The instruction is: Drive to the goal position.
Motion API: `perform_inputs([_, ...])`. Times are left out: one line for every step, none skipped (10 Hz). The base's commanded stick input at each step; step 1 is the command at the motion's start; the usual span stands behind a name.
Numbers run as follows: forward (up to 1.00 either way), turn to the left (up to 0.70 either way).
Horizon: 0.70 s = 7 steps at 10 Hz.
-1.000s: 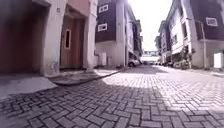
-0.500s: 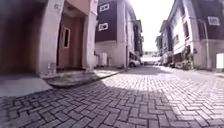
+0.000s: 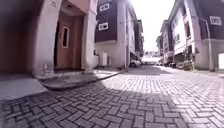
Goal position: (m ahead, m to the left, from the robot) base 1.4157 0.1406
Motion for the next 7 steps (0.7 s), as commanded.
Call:
perform_inputs([0.44,0.0])
perform_inputs([0.44,0.0])
perform_inputs([0.44,0.0])
perform_inputs([0.44,-0.16])
perform_inputs([0.44,-0.35])
perform_inputs([0.44,-0.43])
perform_inputs([0.44,-0.15])
